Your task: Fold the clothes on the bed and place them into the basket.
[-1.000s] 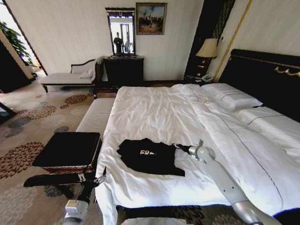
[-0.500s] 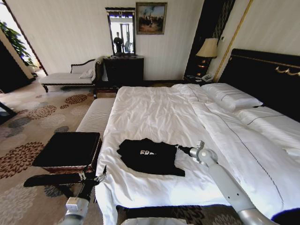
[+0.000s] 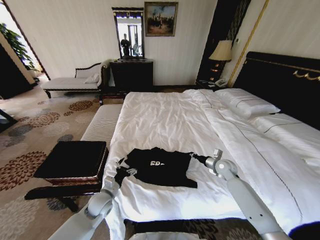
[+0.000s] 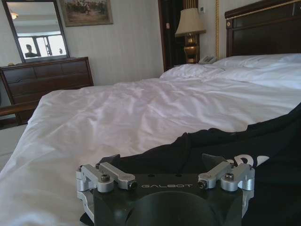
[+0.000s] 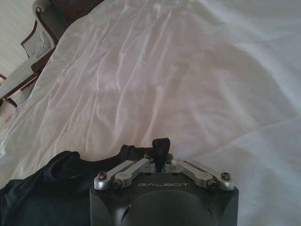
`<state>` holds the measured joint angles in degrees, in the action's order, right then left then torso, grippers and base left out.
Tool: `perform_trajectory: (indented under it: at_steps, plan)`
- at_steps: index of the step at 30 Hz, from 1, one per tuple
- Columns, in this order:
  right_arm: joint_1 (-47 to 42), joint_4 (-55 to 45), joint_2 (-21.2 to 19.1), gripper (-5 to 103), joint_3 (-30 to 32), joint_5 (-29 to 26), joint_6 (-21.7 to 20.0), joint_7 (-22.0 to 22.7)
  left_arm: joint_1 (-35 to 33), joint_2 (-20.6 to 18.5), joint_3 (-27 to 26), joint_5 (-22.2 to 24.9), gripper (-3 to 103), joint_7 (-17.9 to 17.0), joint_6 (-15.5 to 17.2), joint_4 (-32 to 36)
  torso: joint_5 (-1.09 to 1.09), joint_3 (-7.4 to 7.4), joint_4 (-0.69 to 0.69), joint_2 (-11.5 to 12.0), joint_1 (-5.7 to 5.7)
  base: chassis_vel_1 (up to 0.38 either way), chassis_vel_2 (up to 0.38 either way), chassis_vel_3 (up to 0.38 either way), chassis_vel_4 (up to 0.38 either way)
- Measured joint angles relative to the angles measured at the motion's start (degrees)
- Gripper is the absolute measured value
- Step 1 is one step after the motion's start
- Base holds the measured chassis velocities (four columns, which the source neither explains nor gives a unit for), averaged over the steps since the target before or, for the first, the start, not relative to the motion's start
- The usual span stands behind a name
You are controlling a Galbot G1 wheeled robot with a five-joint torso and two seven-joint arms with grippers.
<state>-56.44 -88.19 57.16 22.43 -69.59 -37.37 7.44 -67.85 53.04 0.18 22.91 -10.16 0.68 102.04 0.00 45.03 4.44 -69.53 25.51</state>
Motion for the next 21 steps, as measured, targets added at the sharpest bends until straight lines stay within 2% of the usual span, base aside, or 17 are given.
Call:
perform_trajectory:
  at_steps: [6, 11, 21]
  plan:
    - [0.4, 0.9, 0.6, 2, -0.7, 0.8, 0.0, 0.1, 6.0, 3.1, 3.8, -3.9, 98, 0.3, -1.4, -8.1, 0.0, 0.0, -0.02, 0.0, 0.0, 0.0, 0.0, 0.0, 0.0]
    - [0.4, 1.1, 1.1, 2, -0.7, 1.1, 0.0, 0.0, 9.4, 5.7, 6.6, -4.8, 97, 0.3, -1.7, -12.2, 0.0, 0.0, -0.02, 0.0, -0.02, 0.0, 0.0, 0.0, 0.0]
    - [-0.5, 0.6, 1.1, 2, 0.7, 1.3, 0.2, -0.3, 14.3, 8.1, 9.3, -5.9, 93, -0.1, -2.0, -18.0, 0.01, -0.01, -0.01, 0.0, -0.02, 0.0, 0.0, 0.0, 0.0]
